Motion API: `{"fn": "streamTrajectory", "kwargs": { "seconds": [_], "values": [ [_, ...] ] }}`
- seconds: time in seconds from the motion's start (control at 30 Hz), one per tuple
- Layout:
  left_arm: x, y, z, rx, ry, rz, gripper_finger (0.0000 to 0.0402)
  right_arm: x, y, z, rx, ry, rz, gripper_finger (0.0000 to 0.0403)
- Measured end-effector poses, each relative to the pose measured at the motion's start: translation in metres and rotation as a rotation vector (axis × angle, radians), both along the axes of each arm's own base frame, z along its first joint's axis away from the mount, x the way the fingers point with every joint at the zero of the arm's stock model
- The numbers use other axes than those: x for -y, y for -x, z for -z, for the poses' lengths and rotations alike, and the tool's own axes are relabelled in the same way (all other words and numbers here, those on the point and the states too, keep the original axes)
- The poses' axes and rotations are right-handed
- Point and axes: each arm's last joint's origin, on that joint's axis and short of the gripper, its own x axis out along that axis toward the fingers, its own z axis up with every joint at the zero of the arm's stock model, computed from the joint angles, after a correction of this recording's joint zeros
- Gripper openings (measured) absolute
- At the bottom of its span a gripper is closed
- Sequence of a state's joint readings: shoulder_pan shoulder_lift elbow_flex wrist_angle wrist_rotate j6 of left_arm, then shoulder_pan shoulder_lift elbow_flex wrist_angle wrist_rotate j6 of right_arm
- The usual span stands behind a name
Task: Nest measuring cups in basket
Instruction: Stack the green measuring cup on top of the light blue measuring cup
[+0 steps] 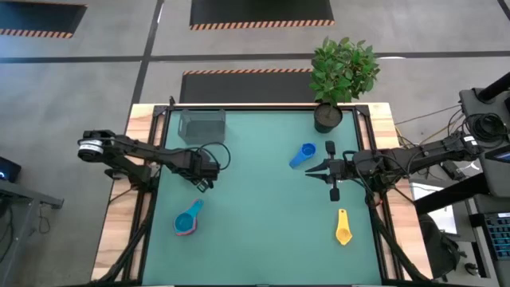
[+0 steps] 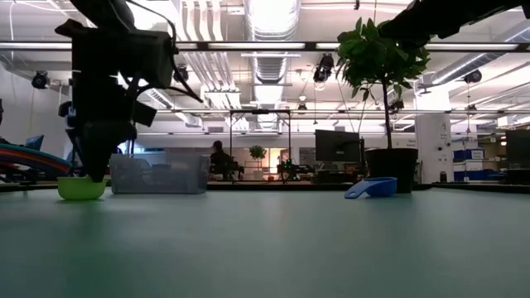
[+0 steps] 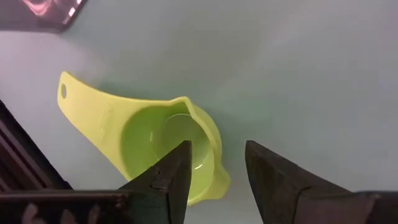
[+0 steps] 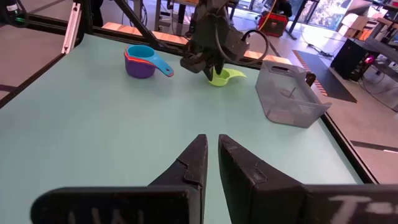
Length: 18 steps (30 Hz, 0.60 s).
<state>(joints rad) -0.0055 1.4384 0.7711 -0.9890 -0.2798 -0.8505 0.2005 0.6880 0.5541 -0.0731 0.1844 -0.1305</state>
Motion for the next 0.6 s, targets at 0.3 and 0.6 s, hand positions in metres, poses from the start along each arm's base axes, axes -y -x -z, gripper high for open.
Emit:
{"fn": "streamTrajectory", "kwargs": {
  "seconds": [0.3,0.6],
  "values": [
    [-0.0001,0.0018,0.0062,0.010,-0.001,0.003,0.0065,0.0000,0.0000,0.0000,0.000,0.000,0.000,0.0028],
    [0.0000,-0.0006,0.0052,0.029,-0.001,0.000,0.0005,0.0000,0.0000,0.0000,0.000,0.000,0.000,0.0028]
  ]
}}
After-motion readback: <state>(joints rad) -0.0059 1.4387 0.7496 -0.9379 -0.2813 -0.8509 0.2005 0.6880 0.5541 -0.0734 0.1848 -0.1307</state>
